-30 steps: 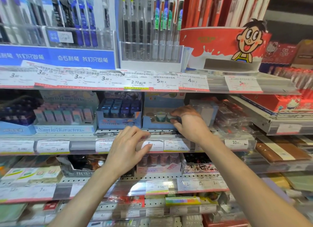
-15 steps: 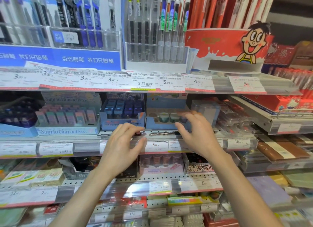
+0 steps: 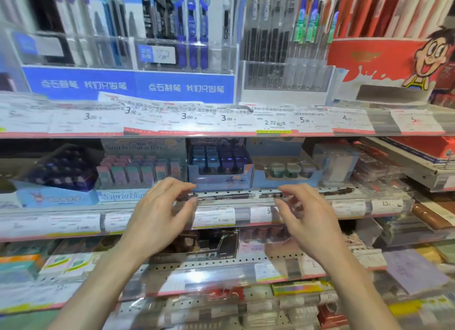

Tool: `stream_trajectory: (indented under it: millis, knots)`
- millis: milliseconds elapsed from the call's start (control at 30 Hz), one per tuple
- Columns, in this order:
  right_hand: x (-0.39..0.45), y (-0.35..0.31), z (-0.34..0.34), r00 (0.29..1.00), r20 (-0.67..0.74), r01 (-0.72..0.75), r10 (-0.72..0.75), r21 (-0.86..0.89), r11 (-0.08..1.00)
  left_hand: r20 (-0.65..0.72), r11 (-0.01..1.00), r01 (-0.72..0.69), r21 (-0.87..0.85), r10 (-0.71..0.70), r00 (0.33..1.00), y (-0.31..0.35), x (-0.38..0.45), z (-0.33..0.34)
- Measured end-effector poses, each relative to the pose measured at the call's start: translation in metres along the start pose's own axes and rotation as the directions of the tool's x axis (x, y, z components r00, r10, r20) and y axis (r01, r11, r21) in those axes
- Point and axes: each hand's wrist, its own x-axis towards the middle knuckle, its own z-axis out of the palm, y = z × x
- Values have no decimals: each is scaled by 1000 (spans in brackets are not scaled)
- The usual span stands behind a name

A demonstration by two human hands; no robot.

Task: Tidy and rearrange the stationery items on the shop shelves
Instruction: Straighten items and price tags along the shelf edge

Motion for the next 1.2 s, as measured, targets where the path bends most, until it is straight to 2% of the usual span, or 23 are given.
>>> stream_trajectory:
  millis: [100, 200, 400, 533, 667, 800, 1000, 1200]
  knots:
    - [16, -12, 1, 997, 68, 48, -43, -78, 996, 71, 999, -14, 41, 11, 997, -11, 2, -11]
    - [41, -23, 0, 972, 229, 96, -59, -153, 984, 143, 996, -29, 88, 16, 990, -12, 9, -20]
    - [82, -41, 1, 852, 519, 223, -60, -257, 940, 260, 977, -61, 203, 7, 966, -4, 20, -27]
    - [97, -48, 6, 761, 644, 295, -78, -236, 926, 273, 973, -38, 230, -27, 962, 3, 20, -23]
    - [102, -45, 12, 730, 672, 319, -123, -176, 931, 268, 973, 10, 233, -74, 961, 5, 21, -19]
    - [102, -41, 12, 726, 666, 335, -169, -129, 933, 226, 984, 70, 163, -106, 968, 10, 19, -15]
    - [105, -34, 2, 748, 611, 363, -260, -50, 930, 131, 978, 209, 1, -207, 969, 19, 17, -14]
    - [109, -31, -8, 766, 532, 380, -360, 76, 922, 37, 919, 342, -197, -342, 939, 35, 14, -25]
